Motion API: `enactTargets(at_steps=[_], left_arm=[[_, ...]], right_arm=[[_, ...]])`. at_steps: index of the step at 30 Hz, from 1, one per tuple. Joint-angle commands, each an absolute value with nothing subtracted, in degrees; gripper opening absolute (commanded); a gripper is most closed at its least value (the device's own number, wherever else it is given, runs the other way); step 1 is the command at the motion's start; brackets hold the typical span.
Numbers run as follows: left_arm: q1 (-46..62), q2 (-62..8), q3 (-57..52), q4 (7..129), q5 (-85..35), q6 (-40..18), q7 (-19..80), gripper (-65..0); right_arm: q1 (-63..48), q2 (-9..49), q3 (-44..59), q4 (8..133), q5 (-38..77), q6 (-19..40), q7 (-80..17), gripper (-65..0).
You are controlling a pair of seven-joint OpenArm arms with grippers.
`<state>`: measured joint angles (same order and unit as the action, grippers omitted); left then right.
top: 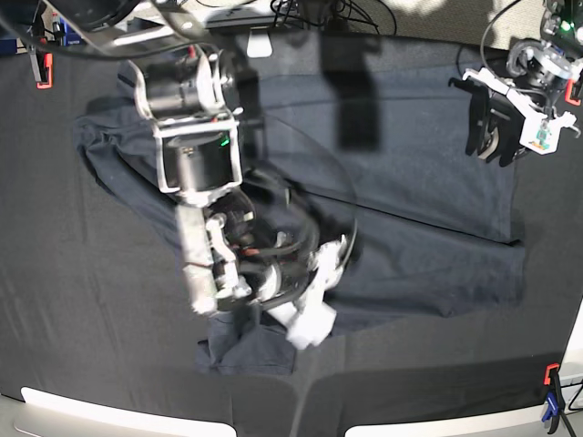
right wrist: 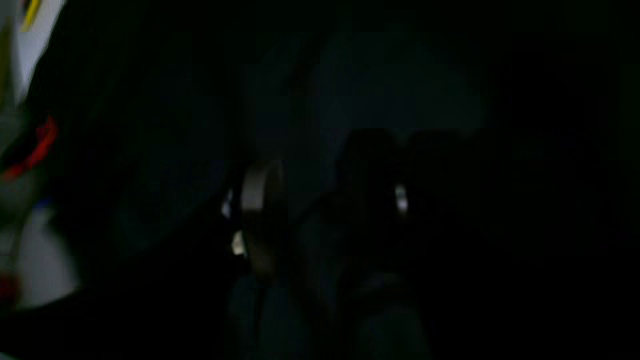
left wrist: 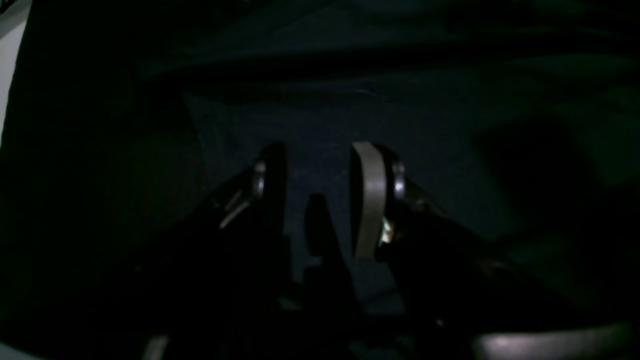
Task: Layout the t-shirt on the table in an organized manner, then fold the t-shirt properly
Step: 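Lower the right gripper onto the shirt body and drag it across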
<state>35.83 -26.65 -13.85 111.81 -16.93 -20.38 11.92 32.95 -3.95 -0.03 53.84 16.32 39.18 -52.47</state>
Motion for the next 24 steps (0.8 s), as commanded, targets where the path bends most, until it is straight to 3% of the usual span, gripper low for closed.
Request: enactTargets(at_steps=[1, 5, 11, 17, 20, 24], left_arm=[[35.88, -27.31, -14.20, 112.75, -17.45, -20.23, 10.48, -45.6], [35.88, -27.31, -14.20, 112.75, -17.47, -20.21, 10.44, -45.6], [35.90, -27.31, -14.20, 112.75, -17.47, -20.21, 10.46, -45.6], [35.88, -27.31, -14.20, 112.75, -17.47, -20.21, 10.46, -45.6], [35.88, -27.31, -14.20, 112.75, -17.47, -20.21, 10.44, -45.6], [35.88, -27.31, -14.20, 112.75, -17.47, -20.21, 10.44, -45.6]], right_arm=[[35.46, -3.20, 0.99, 54.92, 14.26, 36.56, -48.60, -38.1], [36.73, -0.71, 7.16, 54.85, 5.72, 33.39, -41.36, -38.0], [39.24, 1.78, 18.39, 52.71, 6.63, 32.97, -40.56, -35.0], [42.44, 4.38, 21.37, 42.09, 6.11, 32.25, -39.42, -35.0], [44.07, 5.30, 21.37, 36.73, 6.13, 29.91, -37.60, -35.0], [44.71, 5.23, 21.37, 33.39, 5.87, 22.50, -37.23, -35.0]])
